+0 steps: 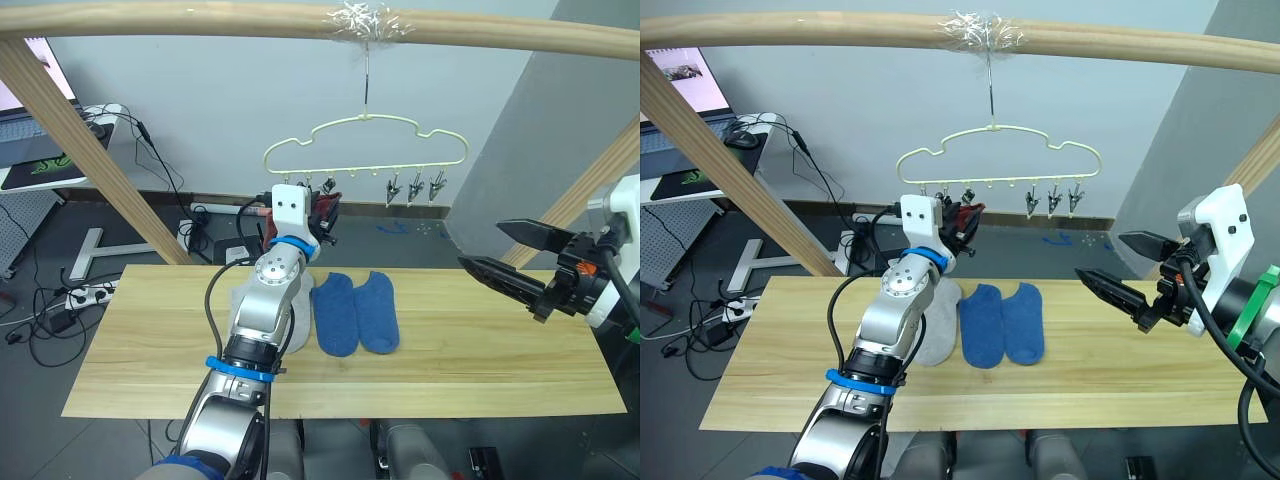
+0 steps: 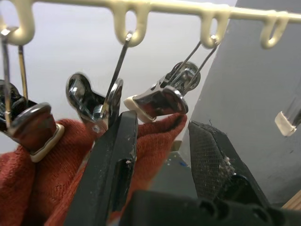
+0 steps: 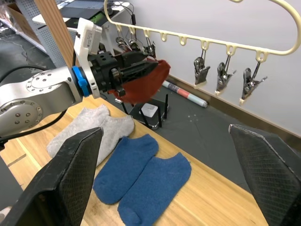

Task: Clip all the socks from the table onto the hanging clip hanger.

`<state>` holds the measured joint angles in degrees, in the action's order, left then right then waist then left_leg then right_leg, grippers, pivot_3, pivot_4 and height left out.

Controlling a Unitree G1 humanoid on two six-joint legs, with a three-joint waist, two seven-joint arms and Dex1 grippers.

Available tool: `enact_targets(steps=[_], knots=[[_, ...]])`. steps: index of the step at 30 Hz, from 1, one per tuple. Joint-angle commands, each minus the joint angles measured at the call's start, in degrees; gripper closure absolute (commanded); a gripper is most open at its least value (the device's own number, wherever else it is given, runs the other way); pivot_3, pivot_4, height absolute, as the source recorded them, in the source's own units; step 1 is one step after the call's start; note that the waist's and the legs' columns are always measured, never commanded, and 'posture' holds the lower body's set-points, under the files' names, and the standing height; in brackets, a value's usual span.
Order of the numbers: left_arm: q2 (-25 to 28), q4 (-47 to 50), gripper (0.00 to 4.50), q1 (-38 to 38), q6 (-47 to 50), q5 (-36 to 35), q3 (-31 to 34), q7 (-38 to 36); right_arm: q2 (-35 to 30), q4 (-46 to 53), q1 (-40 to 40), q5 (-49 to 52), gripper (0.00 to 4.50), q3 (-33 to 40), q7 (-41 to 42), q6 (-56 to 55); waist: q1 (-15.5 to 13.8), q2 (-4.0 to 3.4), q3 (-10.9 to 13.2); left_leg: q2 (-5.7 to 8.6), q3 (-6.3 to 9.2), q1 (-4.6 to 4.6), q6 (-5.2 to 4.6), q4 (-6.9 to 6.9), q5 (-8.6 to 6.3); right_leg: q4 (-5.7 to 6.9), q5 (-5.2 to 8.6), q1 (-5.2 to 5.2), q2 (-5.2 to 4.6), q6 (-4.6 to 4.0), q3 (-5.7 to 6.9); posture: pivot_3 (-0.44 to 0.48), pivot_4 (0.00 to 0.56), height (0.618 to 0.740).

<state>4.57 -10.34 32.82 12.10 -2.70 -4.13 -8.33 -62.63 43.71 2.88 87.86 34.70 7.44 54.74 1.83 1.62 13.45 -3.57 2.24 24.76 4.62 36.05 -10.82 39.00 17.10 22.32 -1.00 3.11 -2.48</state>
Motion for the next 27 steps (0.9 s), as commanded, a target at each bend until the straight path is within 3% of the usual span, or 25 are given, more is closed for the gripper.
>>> enact_targets(steps=[1, 16, 27], knots=[[0.1, 2.7, 2.54, -0.6, -0.5, 1.3, -0.1, 0.6, -1.0, 0.9, -0.2, 1.3, 0.00, 1.4, -0.2, -2.0, 0.0, 0.00, 0.0, 0.00, 0.00, 0.00, 0.00, 0.00, 0.00, 0.00, 0.00, 0.00, 0.00, 0.00, 0.00, -0.091, 0.214, 0.740], [-2.3, -8.6, 2.54, 5.8, -1.7, 7.1, -1.0, 6.7, -1.9, 1.3, -1.7, 2.2, 0.00, 1.4, -1.5, -3.3, 0.0, 0.01, 0.0, 0.01, -0.01, 0.00, -0.01, 0.00, 0.00, -0.02, 0.00, 0.00, 0.00, 0.02, -0.01, -0.117, 0.206, 0.740], [-4.1, -12.5, 2.54, 8.6, -6.1, 7.3, -0.4, 7.5, -2.3, 2.2, -3.7, 3.3, 0.00, 2.9, -3.0, -4.0, 0.2, 0.01, 0.0, 0.02, -0.02, 0.01, -0.01, 0.00, 0.00, -0.03, 0.00, 0.00, 0.00, 0.03, -0.02, -0.136, 0.202, 0.740]])
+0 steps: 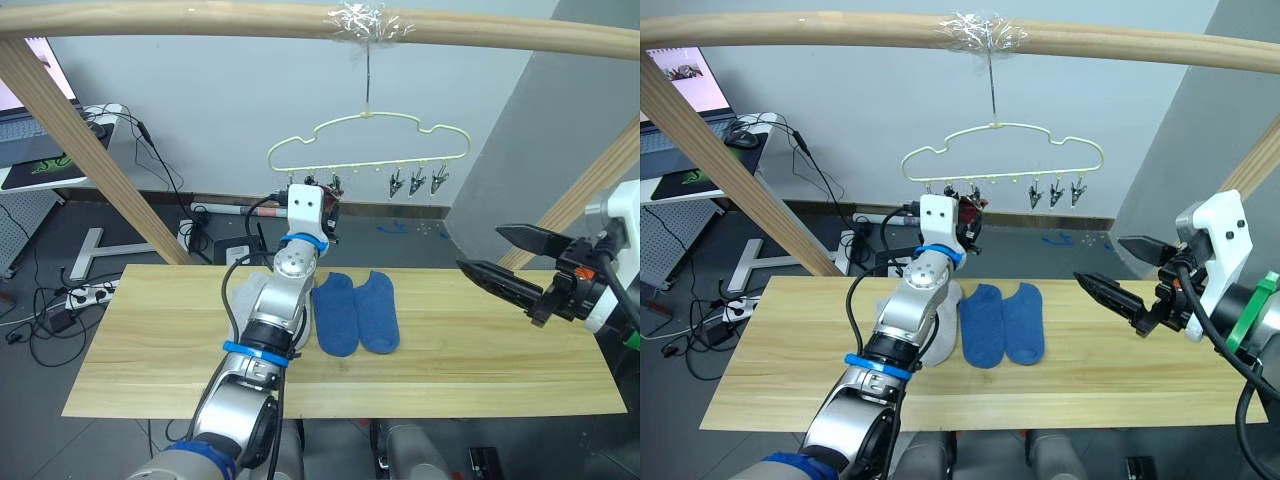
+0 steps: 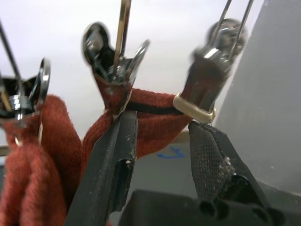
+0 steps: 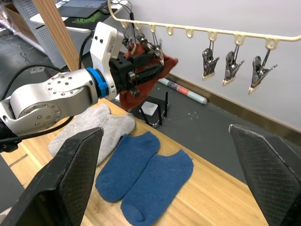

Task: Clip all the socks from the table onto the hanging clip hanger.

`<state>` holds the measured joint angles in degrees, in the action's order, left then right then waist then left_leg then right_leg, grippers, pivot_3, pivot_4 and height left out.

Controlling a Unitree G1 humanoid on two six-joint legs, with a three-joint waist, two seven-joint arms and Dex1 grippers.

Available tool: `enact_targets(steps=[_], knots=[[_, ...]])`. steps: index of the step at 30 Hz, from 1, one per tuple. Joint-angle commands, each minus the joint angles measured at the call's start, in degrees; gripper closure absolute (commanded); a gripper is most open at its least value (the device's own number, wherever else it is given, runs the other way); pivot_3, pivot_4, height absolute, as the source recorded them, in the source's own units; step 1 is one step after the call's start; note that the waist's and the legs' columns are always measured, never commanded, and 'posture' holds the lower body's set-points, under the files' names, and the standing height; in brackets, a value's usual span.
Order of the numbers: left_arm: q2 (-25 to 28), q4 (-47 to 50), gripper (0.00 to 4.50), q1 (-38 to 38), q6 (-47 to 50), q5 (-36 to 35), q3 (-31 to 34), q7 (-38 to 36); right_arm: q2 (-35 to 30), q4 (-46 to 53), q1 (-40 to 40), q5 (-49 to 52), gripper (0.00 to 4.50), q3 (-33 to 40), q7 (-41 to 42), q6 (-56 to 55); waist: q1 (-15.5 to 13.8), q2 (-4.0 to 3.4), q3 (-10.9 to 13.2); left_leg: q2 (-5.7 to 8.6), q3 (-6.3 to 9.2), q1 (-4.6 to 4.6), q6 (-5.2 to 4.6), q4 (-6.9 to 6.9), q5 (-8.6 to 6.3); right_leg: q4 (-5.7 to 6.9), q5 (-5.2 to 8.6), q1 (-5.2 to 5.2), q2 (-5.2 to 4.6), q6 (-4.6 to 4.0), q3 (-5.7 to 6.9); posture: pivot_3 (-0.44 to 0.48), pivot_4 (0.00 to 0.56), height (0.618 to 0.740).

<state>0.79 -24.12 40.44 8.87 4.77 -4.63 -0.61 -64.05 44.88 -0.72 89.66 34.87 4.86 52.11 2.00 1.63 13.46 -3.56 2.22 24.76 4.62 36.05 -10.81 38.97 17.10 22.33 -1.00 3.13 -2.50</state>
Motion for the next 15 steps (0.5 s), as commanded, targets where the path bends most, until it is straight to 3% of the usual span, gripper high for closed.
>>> enact_targets(steps=[1, 15], knots=[[-0.5, 1.7, 2.54, 0.7, -3.6, -0.7, 0.4, -0.5, -1.0, 1.1, -0.4, 1.6, 0.00, 2.9, -0.4, -1.5, 0.0, 0.00, 0.0, 0.00, 0.00, 0.00, 0.00, 0.00, 0.00, 0.00, 0.00, 0.00, 0.00, 0.00, 0.00, -0.136, 0.202, 0.740], [-2.9, 7.5, 2.54, -1.0, -6.4, -4.1, 1.1, -2.4, -1.7, 1.1, -1.0, 2.7, 0.00, 3.1, -0.8, -2.0, 0.1, 0.01, 0.0, 0.00, 0.00, 0.00, 0.00, 0.00, 0.00, 0.00, 0.00, 0.00, 0.00, 0.01, 0.00, -0.143, 0.210, 0.740]])
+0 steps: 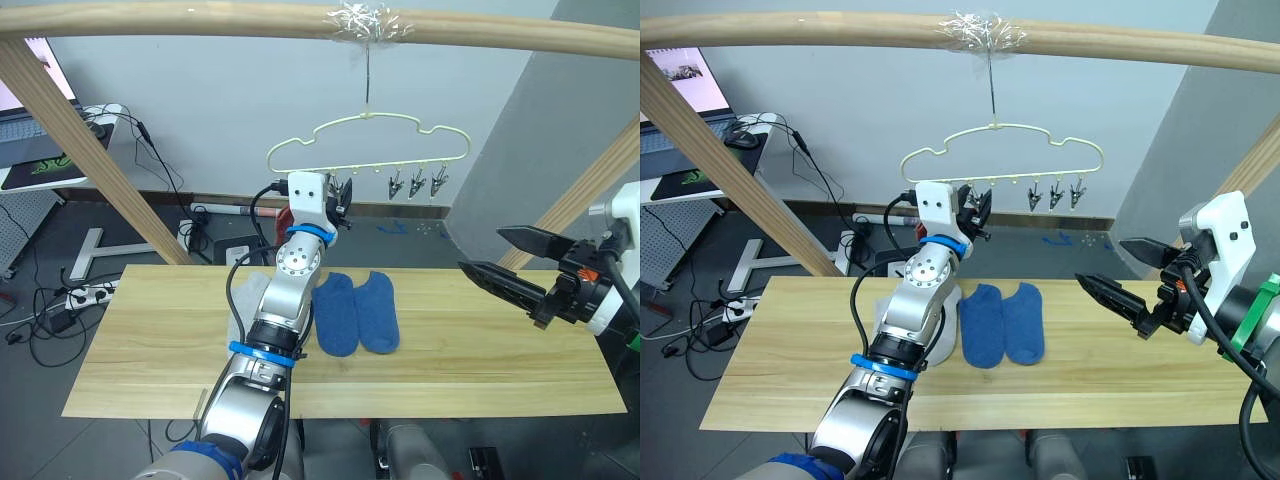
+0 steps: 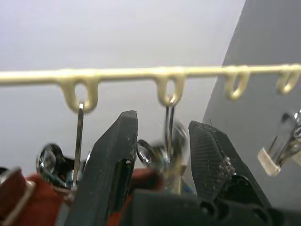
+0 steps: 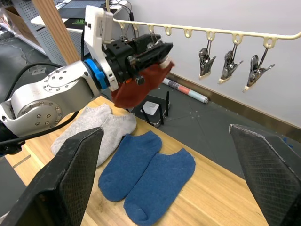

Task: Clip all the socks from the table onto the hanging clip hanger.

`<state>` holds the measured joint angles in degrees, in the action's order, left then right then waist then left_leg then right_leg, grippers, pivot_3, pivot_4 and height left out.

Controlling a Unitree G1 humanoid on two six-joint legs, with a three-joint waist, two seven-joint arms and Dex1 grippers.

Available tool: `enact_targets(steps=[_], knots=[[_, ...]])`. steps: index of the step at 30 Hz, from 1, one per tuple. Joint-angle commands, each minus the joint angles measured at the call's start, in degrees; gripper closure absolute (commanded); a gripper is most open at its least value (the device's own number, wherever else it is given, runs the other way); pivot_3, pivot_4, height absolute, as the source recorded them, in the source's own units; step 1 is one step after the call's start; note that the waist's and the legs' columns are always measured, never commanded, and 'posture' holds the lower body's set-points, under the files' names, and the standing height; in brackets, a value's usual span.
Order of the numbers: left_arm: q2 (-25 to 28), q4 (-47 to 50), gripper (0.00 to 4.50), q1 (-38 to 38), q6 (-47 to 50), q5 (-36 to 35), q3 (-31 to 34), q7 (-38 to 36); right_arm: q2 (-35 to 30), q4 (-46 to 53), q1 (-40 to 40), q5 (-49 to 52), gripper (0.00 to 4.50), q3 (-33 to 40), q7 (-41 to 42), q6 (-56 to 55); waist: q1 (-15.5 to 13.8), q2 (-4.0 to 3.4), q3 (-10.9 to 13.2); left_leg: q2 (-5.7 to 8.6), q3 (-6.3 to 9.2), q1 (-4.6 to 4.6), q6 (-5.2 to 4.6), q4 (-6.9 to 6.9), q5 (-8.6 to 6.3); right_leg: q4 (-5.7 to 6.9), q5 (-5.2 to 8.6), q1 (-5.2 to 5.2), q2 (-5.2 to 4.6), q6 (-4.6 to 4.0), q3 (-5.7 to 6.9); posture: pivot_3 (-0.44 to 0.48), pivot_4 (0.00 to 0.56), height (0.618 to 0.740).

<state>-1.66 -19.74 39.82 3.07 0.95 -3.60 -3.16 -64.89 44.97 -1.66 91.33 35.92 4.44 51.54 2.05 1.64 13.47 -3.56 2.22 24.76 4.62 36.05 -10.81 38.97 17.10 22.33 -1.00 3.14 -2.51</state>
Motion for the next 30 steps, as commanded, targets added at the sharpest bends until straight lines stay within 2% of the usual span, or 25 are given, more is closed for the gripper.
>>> enact_targets(steps=[1, 12, 30], knots=[[-0.4, 3.5, 2.54, -0.8, 0.0, -0.1, 0.1, 0.3, -0.9, 1.0, -0.2, 1.2, 0.00, 2.2, -0.5, -1.4, 0.0, 0.00, 0.0, 0.00, 0.00, 0.00, 0.00, 0.00, 0.00, 0.00, 0.00, 0.00, 0.00, 0.00, 0.00, -0.143, 0.210, 0.740], [-1.0, 11.0, 2.54, -6.6, 3.4, 1.3, -1.5, 1.4, -1.2, 1.0, -1.1, 2.3, 0.00, 2.6, -0.7, -1.5, 0.0, 0.02, 0.0, 0.00, 0.00, 0.00, 0.00, 0.02, 0.00, 0.00, 0.00, -0.01, 0.00, 0.01, -0.02, -0.138, 0.223, 0.740], [-2.8, 4.1, 2.54, -0.7, 1.9, 0.2, 0.7, 3.3, -1.1, 1.8, -3.1, 3.2, 0.00, 4.7, -1.5, -1.4, 0.2, 0.04, 0.0, 0.00, 0.00, 0.00, 0.00, 0.00, 0.00, -0.03, 0.13, 0.00, 0.01, 0.23, -0.02, -0.161, 0.223, 0.740]])
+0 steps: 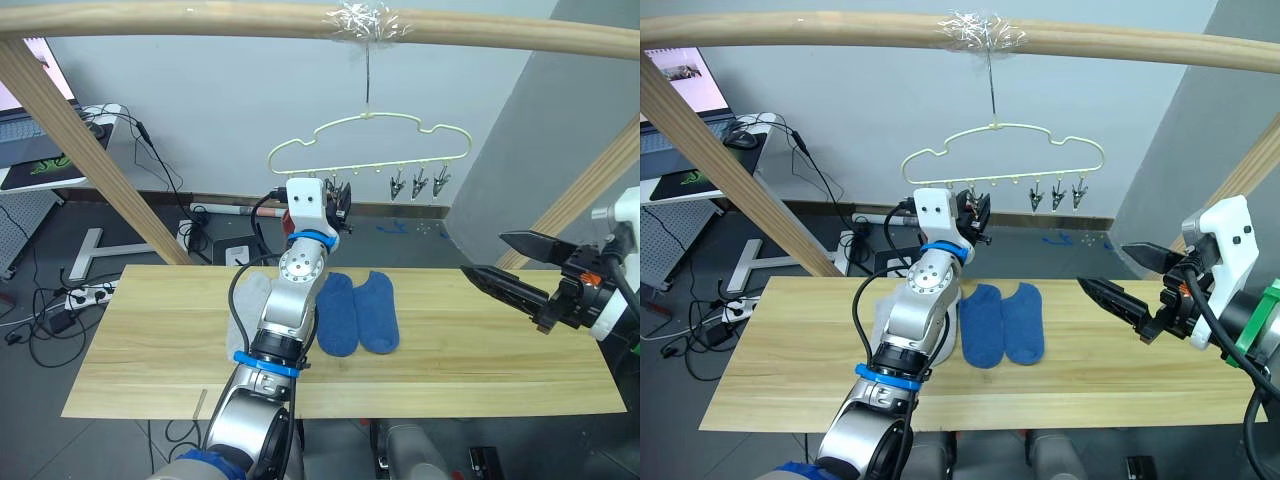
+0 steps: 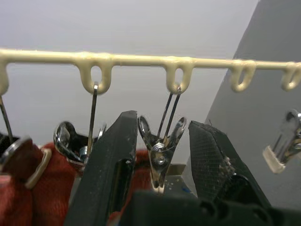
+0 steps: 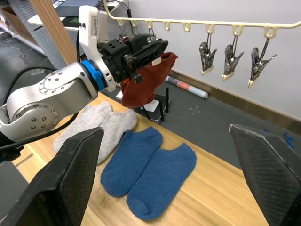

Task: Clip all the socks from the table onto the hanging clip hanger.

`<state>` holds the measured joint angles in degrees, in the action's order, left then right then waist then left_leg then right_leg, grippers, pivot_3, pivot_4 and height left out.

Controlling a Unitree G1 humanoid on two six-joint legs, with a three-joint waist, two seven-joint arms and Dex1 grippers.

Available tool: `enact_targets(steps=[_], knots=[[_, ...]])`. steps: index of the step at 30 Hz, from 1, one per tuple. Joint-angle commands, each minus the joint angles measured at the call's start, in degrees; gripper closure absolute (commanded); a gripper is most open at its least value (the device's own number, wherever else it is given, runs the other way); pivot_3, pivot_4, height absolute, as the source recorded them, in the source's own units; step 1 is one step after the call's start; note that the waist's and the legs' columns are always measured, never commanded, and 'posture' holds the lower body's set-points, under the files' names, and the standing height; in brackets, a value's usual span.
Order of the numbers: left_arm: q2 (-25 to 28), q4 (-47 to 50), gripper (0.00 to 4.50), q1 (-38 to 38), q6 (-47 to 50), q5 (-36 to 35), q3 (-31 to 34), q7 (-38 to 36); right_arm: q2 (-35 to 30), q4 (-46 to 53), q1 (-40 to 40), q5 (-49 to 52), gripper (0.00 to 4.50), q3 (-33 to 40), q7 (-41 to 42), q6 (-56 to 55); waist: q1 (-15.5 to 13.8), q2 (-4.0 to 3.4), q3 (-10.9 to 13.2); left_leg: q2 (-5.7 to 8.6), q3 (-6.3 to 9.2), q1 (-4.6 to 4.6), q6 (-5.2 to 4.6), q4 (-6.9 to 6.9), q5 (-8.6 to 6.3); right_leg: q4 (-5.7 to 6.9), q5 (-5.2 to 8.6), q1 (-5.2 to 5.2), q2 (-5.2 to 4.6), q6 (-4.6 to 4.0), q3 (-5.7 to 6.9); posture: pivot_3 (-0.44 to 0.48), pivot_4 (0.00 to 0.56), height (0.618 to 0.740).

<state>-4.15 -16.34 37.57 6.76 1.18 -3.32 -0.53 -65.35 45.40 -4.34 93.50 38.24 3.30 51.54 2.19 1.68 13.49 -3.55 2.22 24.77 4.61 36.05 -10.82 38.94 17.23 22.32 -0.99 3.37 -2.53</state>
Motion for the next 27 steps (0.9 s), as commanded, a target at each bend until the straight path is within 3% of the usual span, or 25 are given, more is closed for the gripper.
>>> enact_targets(steps=[1, 15, 22, 27], knots=[[-0.4, 0.5, 2.54, 1.7, -1.8, -0.1, 0.5, 0.7, -0.7, 1.4, -0.6, 1.1, 0.00, 2.5, -0.4, -1.4, 0.0, 0.00, 0.0, 0.00, 0.00, 0.00, 0.00, 0.00, 0.00, 0.00, 0.00, 0.00, 0.00, 0.00, -0.01, -0.161, 0.223, 0.740], [-0.7, 0.2, 2.54, 1.9, -2.3, -0.7, 0.9, 0.6, -0.6, 1.6, -1.7, 1.3, 0.00, 2.9, -0.7, -1.7, 0.2, 0.02, 0.0, 0.00, 0.00, 0.01, 0.00, 0.00, 0.00, -0.02, 0.01, 0.00, 0.00, 0.02, -0.01, -0.159, 0.229, 0.740], [-0.8, 0.2, 4.07, 2.0, -2.6, -0.7, 0.9, 0.5, -0.6, 1.7, -1.8, 1.7, 0.00, 3.0, -1.1, -1.8, 0.2, 0.02, 0.0, 0.00, 0.00, 0.01, 0.00, 0.00, 0.00, -0.02, 0.01, 0.00, 0.00, 0.02, -0.01, -0.161, 0.231, 0.740], [-0.7, 0.2, 4.19, 2.2, -2.5, -0.9, 1.1, 0.4, -0.8, 1.6, -1.4, 1.6, 0.00, 2.2, -1.2, -2.1, 0.2, 0.03, 0.0, 0.00, 0.00, 0.00, 0.00, 0.00, 0.00, -0.02, 0.02, 0.00, 0.00, 0.03, -0.01, -0.156, 0.232, 0.740]])
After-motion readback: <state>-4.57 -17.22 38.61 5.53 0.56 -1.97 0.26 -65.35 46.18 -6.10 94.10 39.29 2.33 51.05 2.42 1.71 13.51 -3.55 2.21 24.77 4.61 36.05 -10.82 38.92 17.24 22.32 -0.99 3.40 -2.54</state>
